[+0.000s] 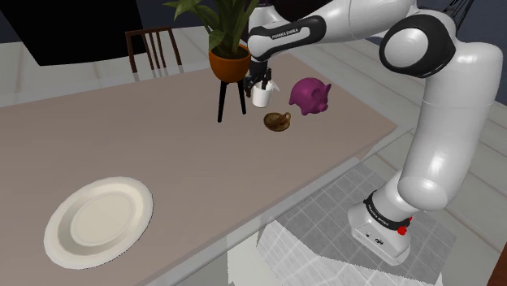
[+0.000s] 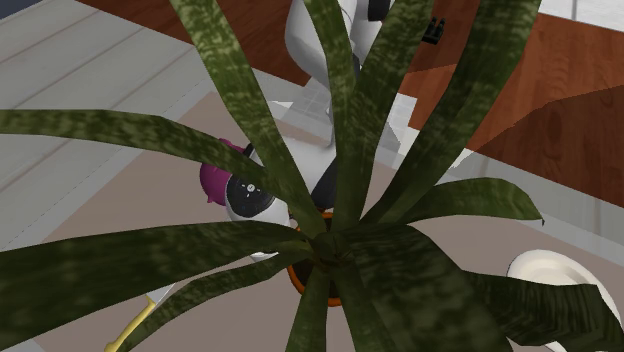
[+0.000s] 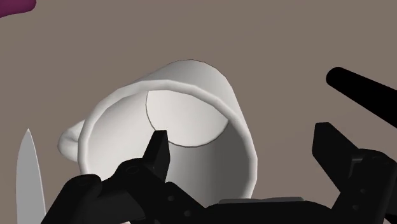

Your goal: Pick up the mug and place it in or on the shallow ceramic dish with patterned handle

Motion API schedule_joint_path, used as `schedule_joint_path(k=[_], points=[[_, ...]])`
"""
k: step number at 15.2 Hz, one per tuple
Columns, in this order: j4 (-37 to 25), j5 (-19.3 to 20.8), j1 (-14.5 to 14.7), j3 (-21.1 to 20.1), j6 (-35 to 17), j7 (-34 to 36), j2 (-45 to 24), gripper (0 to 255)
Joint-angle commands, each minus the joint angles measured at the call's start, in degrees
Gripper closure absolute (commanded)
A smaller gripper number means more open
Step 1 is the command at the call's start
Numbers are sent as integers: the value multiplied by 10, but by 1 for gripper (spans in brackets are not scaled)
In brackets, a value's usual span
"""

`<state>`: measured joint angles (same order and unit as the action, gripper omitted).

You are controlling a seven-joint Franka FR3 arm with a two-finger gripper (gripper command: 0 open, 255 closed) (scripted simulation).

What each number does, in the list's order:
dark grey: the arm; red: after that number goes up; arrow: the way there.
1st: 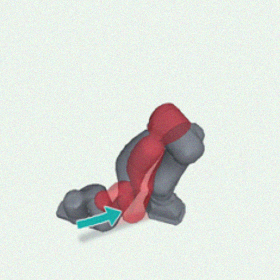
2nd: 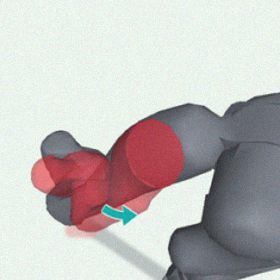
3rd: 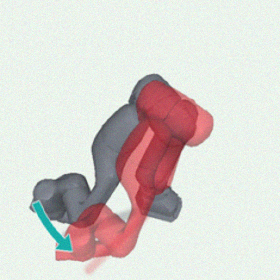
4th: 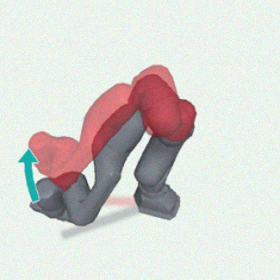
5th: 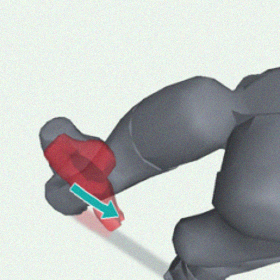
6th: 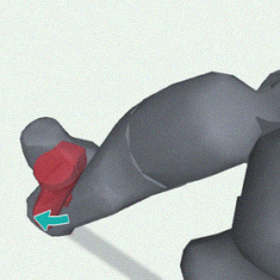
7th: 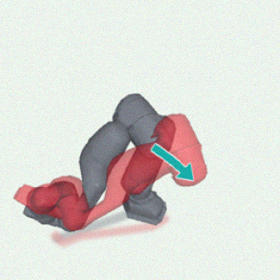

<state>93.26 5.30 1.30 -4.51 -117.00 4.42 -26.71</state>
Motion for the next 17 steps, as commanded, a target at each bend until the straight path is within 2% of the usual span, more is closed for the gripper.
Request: schedule_joint_path(k=[1,5,6,17], points=[[-1,0,0,0,-1,0,-1,0],[-1,0,0,0,-1,0,-1,0],[-1,0,0,0,-1,0,-1,255],[-7,-1,0,0,12,-1,5,255]])
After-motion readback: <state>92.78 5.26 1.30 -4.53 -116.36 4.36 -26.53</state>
